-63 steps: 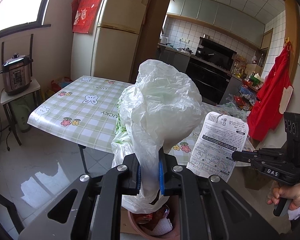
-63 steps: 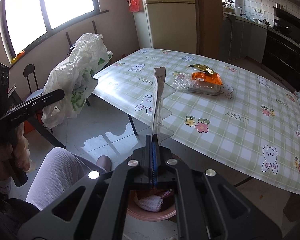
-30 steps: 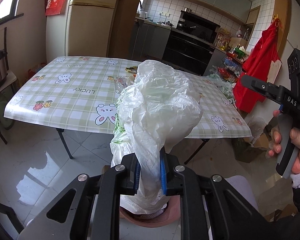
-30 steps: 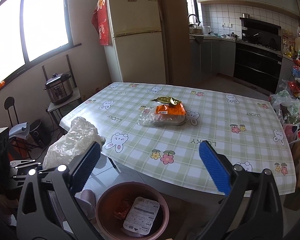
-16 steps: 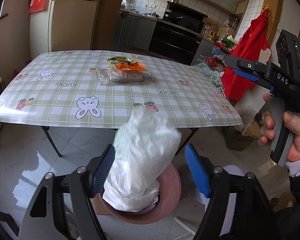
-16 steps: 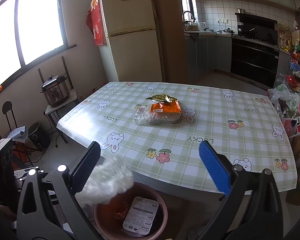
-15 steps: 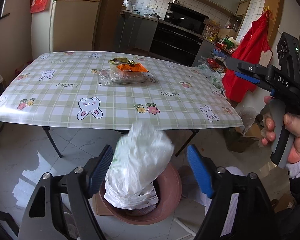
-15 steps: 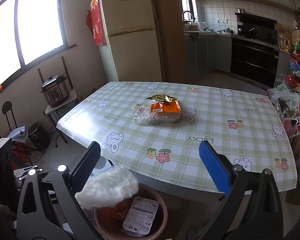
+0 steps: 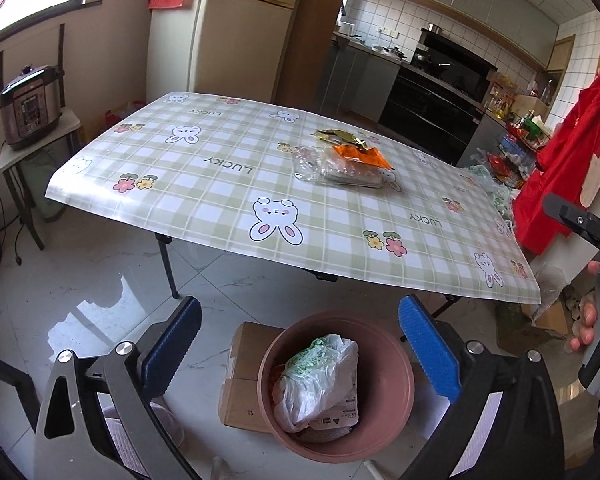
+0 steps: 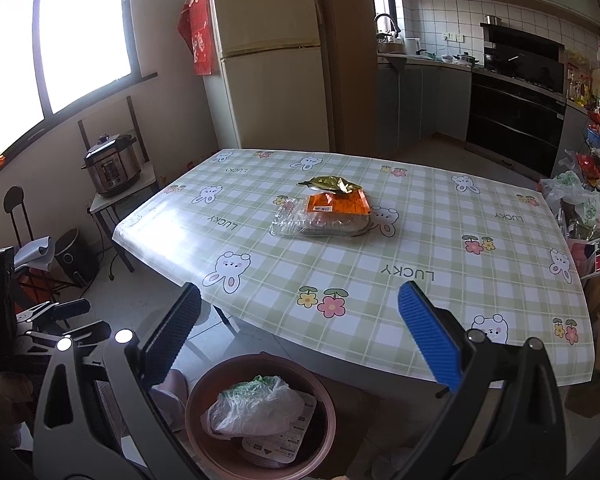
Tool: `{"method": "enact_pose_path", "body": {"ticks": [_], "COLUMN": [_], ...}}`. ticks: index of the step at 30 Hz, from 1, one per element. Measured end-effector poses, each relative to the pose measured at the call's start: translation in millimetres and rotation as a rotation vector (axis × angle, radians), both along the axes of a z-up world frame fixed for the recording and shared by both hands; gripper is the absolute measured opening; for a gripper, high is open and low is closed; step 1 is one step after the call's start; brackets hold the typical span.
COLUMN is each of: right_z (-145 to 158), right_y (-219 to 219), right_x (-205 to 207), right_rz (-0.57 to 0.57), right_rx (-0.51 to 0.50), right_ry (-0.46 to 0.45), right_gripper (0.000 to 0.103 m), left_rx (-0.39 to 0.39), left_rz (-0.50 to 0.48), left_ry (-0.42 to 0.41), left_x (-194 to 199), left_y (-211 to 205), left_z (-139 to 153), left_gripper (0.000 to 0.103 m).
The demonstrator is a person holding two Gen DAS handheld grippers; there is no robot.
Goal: Collect trash
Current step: 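Reach both grippers to the clear tray and orange snack bag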
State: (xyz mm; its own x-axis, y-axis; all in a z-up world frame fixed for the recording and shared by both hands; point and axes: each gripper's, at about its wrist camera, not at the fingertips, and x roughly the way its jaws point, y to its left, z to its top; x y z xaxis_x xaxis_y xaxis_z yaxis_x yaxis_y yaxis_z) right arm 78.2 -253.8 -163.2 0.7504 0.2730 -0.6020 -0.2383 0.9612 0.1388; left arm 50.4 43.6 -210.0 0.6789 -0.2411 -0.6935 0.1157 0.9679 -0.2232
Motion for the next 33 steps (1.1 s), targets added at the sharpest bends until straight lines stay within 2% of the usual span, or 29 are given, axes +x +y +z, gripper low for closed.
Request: {"method": "enact_pose_path", "body": {"ticks": [9, 18, 25, 33], "right_z": [-12, -39, -64, -94], "right_y": [2, 0, -12, -23], "right_x": [15, 49, 92, 170], "right_rz": [-0.003, -0.004, -0.02, -0.012], "right_rx": [-0.008, -0.012, -0.008, -0.014], "right_ry": [0.036, 0.117, 0.163, 0.202], "right_gripper": [0.097, 0.097, 0.097, 0.097], "left_rx": [-0.001, 0.008, 0.012, 0.003], "left_rz": [0.052, 0.061, 0.047, -0.035], "left_ry": [0.023, 0.056, 0.086, 0.071], "left_x": [9, 38, 82, 165], "left_y": [14, 20, 17, -9], "left_z": [-7, -22, -37, -45], "left_gripper": [0.097, 0.097, 0.097, 0.097]}}
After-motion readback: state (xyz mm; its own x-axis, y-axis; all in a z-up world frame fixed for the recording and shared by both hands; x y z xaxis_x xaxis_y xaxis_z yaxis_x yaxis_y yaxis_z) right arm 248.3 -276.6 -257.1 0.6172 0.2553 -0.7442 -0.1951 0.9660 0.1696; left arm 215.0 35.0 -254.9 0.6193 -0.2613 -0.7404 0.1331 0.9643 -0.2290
